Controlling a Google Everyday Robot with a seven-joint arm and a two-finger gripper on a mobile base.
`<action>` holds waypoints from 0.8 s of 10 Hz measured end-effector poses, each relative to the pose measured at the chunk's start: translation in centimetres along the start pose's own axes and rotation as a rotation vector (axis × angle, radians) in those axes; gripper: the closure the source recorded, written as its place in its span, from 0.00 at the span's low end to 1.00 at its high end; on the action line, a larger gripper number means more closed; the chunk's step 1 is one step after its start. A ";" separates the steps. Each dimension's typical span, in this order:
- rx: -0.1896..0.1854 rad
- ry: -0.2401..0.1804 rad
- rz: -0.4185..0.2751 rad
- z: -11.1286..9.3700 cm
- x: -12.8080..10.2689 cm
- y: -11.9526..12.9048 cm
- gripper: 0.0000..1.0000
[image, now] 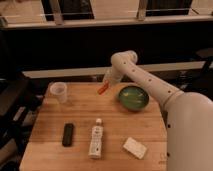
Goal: Place the pepper in the ceramic bowl
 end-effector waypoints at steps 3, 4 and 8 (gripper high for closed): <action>-0.007 0.005 0.038 -1.4 0.6 1.0 1.00; -0.011 0.006 0.044 -1.5 0.7 1.5 1.00; -0.025 0.028 0.112 -3.1 2.9 4.8 1.00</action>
